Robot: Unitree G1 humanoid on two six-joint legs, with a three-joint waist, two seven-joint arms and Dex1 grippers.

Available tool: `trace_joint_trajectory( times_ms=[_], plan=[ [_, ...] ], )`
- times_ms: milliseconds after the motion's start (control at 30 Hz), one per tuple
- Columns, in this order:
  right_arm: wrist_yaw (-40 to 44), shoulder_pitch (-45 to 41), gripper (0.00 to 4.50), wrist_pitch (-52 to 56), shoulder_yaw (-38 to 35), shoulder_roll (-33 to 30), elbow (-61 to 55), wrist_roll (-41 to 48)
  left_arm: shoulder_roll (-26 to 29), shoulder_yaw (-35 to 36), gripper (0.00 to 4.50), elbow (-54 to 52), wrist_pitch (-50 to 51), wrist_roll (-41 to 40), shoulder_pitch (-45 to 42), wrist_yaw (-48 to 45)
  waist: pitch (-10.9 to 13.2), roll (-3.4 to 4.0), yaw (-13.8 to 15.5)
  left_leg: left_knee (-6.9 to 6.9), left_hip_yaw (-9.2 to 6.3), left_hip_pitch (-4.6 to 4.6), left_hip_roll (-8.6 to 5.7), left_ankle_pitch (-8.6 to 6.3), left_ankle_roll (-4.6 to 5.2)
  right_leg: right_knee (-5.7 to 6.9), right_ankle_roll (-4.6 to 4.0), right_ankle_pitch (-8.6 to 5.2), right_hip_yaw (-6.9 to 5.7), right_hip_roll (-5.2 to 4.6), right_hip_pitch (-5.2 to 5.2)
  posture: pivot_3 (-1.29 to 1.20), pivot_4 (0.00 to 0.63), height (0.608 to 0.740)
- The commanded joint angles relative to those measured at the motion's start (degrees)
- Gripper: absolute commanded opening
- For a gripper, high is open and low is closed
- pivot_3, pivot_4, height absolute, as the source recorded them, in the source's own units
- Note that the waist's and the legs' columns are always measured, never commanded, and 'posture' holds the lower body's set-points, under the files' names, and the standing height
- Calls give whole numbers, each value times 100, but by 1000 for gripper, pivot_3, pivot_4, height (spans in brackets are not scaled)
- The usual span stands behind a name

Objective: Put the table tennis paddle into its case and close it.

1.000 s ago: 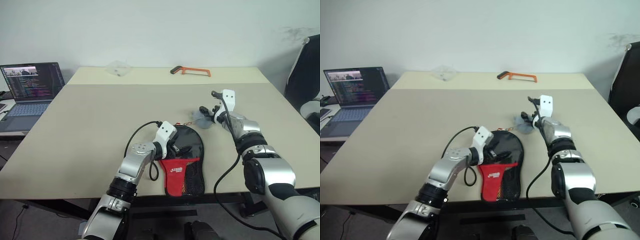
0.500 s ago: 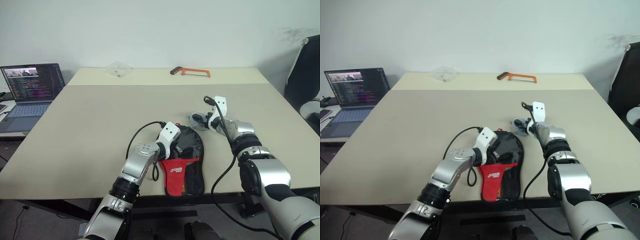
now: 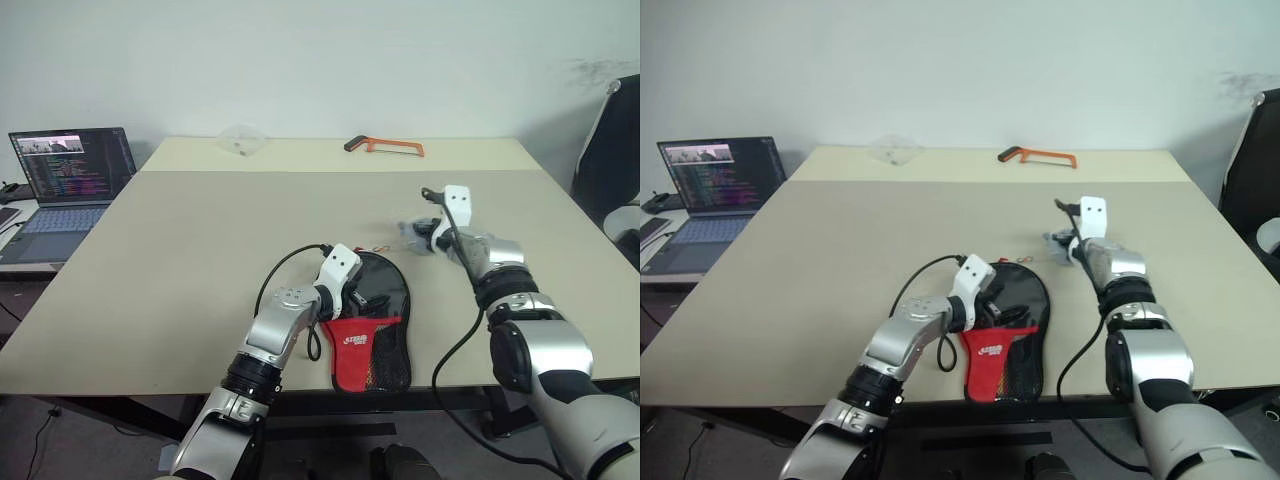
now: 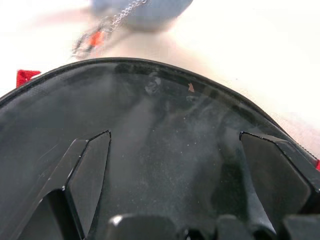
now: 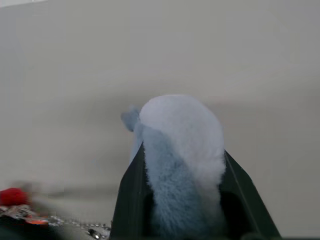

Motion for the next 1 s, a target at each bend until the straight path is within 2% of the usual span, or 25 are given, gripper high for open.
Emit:
trace_joint_trajectory(
  times_ms=[33, 233, 367, 467, 600, 733, 833, 1000],
  plan=[
    [247, 194, 494, 128, 182, -434, -720, -221, 78, -166, 4500, 737, -220, 204, 333, 25, -5, 9, 2, 0, -3, 4, 0, 0, 0, 0, 1, -1, -2, 3, 5, 0, 150, 740],
    [650, 956, 493, 962, 336, -931, -2066, -202, 167, -352, 4500, 913, -489, 383, 380, -53, -20, 33, -10, -3, -2, 54, 1, -1, 1, -15, 40, -39, -2, 13, 79, 0, 150, 740],
    [1022, 1546, 492, 1567, 503, -1282, -3170, -167, 188, -401, 4500, 962, -541, 422, 360, -71, -41, 69, -8, -3, -7, 53, 1, -1, 2, -28, 44, -40, -6, 17, 86, 0, 150, 740],
    [2128, 2344, 492, 1873, 1048, -2164, -4490, -110, 203, -403, 4500, 1022, -561, 428, 285, -77, -54, 92, 41, -4, -17, 50, -1, -1, 2, -39, 48, -42, -17, 17, 88, 0, 150, 740],
    [3372, 3123, 491, 1749, 1465, -3333, -5840, 25, 268, -439, 4500, 1096, -598, 469, 231, -113, -67, 113, 60, -12, -27, 43, -8, -15, 23, -83, 68, -48, -41, 16, 99, 0, 150, 740],
    [4167, 3522, 471, 1692, 1407, -3999, -6569, 328, 358, -474, 4500, 1040, -541, 507, 236, -134, -65, 108, 80, -8, -22, 46, -14, -20, 29, -89, 79, -50, -39, 12, 104, 0, 150, 740],
    [4752, 3987, 461, 1200, 1431, -4489, -7177, 442, 429, -555, 4500, 1051, -557, 581, 227, -141, -65, 104, 136, -9, -32, 48, -15, -22, 30, -94, 84, -56, -47, 12, 104, 0, 150, 740],
    [5318, 4703, 459, 807, 1406, -4924, -8302, 720, 441, -500, 4500, 970, -465, 517, 259, -134, -63, 102, 155, -12, -32, 43, -15, -39, 34, -95, 93, -74, -47, 7, 103, 0, 150, 740]
  ],
)
